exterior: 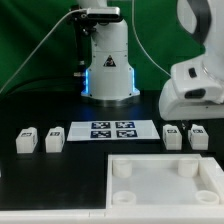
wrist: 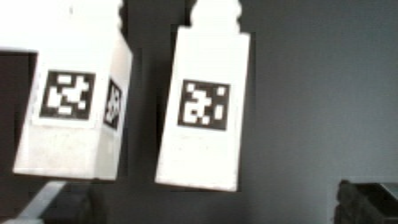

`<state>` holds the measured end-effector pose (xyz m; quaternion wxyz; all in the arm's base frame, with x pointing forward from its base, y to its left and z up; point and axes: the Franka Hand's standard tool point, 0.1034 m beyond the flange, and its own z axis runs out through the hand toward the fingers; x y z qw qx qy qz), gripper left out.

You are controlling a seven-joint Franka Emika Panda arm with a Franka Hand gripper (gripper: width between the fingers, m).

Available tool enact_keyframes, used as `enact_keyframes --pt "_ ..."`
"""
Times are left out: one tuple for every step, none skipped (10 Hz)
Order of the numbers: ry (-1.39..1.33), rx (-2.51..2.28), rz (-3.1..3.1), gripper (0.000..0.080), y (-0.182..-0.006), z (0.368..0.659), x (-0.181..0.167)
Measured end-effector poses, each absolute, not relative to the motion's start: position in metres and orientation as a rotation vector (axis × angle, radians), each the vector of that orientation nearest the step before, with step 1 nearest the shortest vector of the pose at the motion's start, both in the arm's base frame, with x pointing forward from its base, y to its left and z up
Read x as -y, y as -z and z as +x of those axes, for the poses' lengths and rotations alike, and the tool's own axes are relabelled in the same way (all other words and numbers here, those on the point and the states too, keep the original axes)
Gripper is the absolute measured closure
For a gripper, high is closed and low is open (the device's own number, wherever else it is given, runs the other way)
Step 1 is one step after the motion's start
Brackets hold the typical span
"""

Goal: Assemble one leg

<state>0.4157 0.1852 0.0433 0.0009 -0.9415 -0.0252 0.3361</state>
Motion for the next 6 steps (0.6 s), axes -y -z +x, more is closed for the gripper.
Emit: enact_keyframes --pt "-1.175 0.085 -2.918 0.015 -0.043 0.416 -0.185" --pt "-1.231 0.085 -2.897 0.015 -0.04 0.418 -0.185" --pt "-1.198 0.084 -2.907 0.015 -0.039 0.421 -0.186" --pt "-1.199 0.082 -2.909 0.015 -0.037 0.419 -0.186" --pt "-1.217 0.077 -2.905 0.015 -0.031 0.415 -0.186" --pt "-1.233 0.069 -2.905 0.015 -0.027 0.411 -0.187"
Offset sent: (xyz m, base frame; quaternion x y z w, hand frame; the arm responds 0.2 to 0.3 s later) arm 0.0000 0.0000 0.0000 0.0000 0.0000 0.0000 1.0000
